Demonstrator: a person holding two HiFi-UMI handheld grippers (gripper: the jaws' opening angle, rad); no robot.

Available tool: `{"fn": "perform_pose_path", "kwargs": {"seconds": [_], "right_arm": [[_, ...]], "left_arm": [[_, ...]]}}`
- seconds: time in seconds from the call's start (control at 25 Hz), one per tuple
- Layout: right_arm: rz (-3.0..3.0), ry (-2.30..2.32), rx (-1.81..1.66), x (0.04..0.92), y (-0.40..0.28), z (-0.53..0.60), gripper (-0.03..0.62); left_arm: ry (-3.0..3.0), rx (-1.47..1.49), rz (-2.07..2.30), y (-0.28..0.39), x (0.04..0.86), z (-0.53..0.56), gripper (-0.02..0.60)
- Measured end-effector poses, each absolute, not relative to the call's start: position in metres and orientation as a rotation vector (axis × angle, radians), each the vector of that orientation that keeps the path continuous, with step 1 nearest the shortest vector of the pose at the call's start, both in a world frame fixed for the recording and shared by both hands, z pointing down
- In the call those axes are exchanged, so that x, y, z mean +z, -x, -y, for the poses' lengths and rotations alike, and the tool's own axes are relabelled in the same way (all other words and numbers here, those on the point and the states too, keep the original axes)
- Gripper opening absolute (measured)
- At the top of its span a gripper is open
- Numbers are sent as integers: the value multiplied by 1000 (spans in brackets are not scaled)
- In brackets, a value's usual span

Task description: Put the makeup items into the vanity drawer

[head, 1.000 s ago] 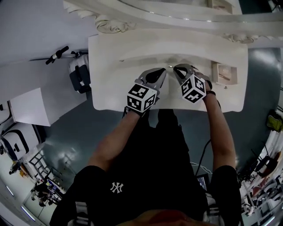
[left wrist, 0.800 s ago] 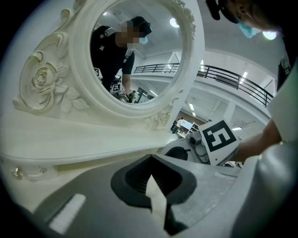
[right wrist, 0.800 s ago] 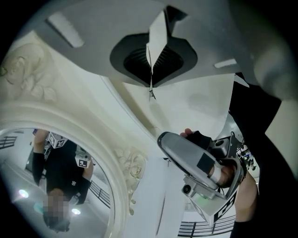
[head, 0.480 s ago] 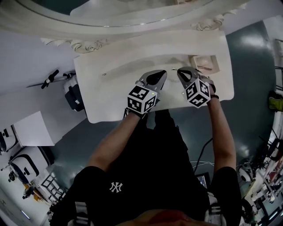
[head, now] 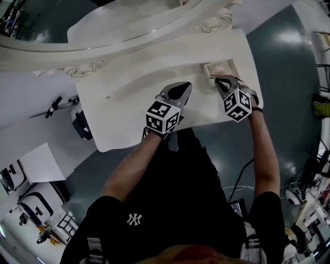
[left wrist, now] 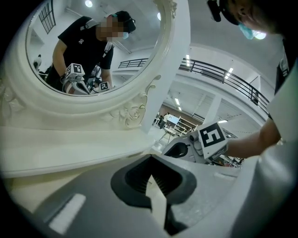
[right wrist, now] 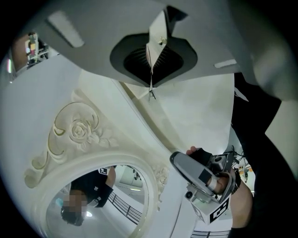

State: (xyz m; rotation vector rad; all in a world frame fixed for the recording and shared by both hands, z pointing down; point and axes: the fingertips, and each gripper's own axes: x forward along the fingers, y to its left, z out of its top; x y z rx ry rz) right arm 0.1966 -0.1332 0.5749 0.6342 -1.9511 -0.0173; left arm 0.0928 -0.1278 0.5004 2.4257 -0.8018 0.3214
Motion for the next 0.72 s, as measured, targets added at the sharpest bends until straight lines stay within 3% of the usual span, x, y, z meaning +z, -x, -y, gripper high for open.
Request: {"fn": "perform_pose_path", "kwargs": {"seconds": [0.52,0.72], "right_arm": [[1944,-523,-49,602,-230,139,44],[1966,-507,-13,601,-229,142,84]], "left_arm": [[-2414,373,820,-124,510,134,0],[-2410,381,826,-126,511,137,0]]}}
